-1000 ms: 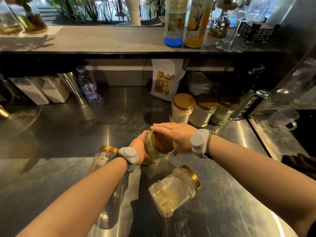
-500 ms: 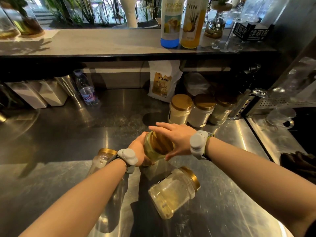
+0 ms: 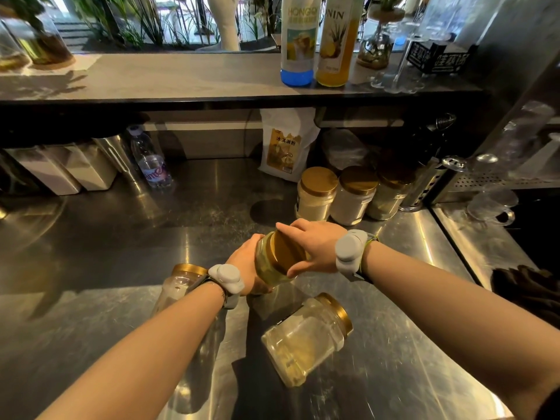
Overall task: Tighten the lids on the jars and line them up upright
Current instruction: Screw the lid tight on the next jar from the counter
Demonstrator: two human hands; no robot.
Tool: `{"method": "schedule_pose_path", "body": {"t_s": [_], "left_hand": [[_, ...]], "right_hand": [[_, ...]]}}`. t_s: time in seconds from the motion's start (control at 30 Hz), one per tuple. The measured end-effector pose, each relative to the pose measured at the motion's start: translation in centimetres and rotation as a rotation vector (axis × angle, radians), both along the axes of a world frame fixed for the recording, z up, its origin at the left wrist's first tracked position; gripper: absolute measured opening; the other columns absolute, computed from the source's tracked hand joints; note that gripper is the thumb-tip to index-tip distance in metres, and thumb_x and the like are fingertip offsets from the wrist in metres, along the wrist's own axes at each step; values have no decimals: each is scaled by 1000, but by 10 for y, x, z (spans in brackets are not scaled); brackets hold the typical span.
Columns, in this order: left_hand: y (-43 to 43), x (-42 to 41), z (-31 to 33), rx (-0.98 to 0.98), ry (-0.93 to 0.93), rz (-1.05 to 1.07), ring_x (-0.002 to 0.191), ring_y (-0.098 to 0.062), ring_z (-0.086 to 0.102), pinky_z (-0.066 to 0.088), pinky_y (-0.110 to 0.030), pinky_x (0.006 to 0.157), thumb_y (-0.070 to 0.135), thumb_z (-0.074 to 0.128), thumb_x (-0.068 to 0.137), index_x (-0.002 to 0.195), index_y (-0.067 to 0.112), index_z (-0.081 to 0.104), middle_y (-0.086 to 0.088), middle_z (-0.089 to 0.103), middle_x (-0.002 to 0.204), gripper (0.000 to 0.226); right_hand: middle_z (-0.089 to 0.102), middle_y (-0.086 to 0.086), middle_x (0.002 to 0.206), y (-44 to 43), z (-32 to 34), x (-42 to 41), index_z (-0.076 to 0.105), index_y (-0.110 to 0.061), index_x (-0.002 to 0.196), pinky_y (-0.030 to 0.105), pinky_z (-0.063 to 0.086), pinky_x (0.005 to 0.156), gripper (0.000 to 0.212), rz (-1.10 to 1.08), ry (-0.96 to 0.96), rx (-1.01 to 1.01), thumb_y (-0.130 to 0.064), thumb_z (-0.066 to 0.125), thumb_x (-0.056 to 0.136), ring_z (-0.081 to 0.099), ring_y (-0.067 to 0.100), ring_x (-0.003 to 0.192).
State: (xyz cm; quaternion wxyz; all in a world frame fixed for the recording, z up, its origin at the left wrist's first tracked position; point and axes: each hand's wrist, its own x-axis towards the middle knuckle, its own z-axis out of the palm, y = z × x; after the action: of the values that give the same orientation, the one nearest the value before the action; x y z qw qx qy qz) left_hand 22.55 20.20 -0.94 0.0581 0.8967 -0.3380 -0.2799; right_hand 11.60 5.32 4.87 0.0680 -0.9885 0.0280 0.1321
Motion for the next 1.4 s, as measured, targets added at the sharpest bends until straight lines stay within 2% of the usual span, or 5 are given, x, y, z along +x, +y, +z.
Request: {"method": "schedule_pose_path", "body": {"t_s": [0.3, 0.5, 0.93, 1.13, 1.4], "left_hand": [[15, 11, -22, -207, -4, -118, 112, -15, 53, 40, -26, 100, 28, 84, 68, 141, 21, 29, 1, 50, 122, 91], [19, 17, -20, -432, 73, -113, 113, -24, 55, 46, -38, 97, 20, 92, 50, 134, 15, 38, -6, 55, 126, 100], [17, 20, -35, -216, -76, -125, 76, -7, 54, 38, -11, 74, 34, 84, 64, 131, 37, 29, 19, 41, 93, 86], [0, 10, -24, 31, -31, 123, 48, -10, 51, 28, -14, 33, 28, 87, 55, 66, 25, 46, 6, 54, 60, 43], [17, 19, -32, -287, -21, -117, 83, -10, 56, 41, -11, 68, 32, 87, 58, 132, 33, 26, 17, 45, 100, 96]], "right_hand": [[19, -7, 159, 7, 5, -2, 6, -45, 148, 46, 41, 105, 111, 116, -47, 36, -31, 83, 71, 26, 26, 144], [33, 0, 151, 4, 4, -4, 7, -34, 151, 40, 46, 100, 102, 17, -34, 40, -59, 69, 75, 39, 26, 135], [20, -6, 157, 2, -1, -6, 5, -44, 148, 47, 41, 105, 108, 42, -58, 18, -37, 82, 71, 29, 27, 142], [18, 2, 158, 2, -3, -6, 11, -29, 150, 46, 40, 106, 104, -54, -32, -4, -72, 64, 70, 31, 32, 141], [3, -1, 161, 8, 2, -5, 5, -42, 147, 49, 42, 106, 113, -10, -30, 15, -46, 83, 66, 24, 35, 144]]}}
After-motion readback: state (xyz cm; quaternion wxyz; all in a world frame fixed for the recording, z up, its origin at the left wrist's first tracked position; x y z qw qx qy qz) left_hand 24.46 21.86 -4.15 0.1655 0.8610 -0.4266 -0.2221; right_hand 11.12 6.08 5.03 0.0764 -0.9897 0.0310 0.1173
